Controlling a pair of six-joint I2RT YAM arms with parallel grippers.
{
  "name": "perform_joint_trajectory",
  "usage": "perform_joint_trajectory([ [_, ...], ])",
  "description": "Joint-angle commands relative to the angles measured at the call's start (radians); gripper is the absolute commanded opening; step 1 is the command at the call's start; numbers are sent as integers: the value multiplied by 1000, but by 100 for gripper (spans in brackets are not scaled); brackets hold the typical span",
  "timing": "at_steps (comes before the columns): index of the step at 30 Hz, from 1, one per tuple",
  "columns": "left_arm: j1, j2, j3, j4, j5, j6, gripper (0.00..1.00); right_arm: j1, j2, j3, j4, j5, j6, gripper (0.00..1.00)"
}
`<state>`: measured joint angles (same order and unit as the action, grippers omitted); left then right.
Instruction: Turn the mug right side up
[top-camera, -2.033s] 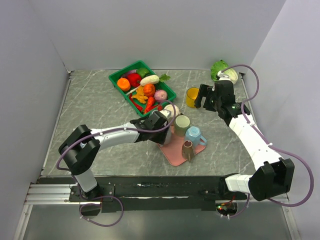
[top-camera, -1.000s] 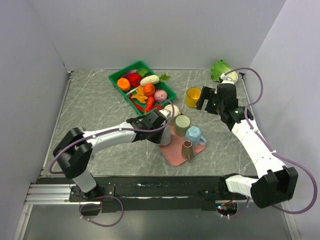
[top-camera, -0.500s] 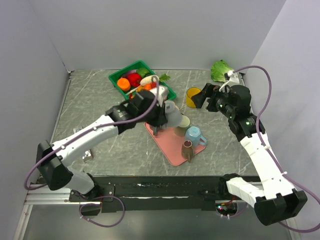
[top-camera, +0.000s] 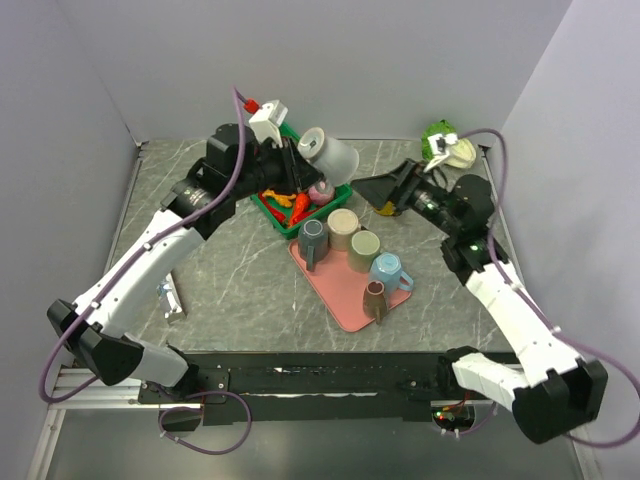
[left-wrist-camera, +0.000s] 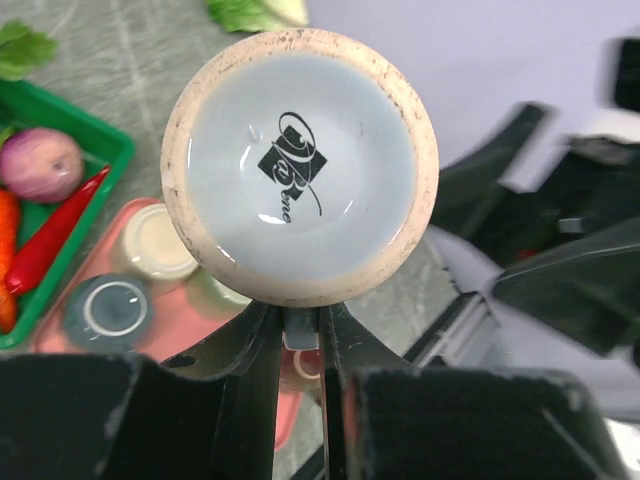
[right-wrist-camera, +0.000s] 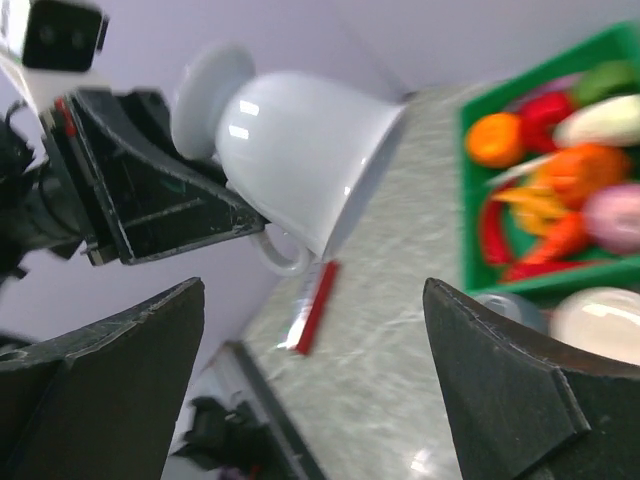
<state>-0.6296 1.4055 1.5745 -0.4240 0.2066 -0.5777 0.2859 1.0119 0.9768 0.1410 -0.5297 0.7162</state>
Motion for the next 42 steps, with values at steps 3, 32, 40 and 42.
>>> perform_joint_trajectory([
  [3,37,-69,137,137,148,-77,1,108,120,2,406,-93,188,91],
  [32,42,-68,90,307,346,-223,1,226,332,-78,1164,145,572,42],
  [40,42,-91,30,326,323,-174,1,226,378,-67,1272,177,670,36],
  [42,42,-97,15,332,317,-165,1,226,378,-72,1276,181,675,34],
])
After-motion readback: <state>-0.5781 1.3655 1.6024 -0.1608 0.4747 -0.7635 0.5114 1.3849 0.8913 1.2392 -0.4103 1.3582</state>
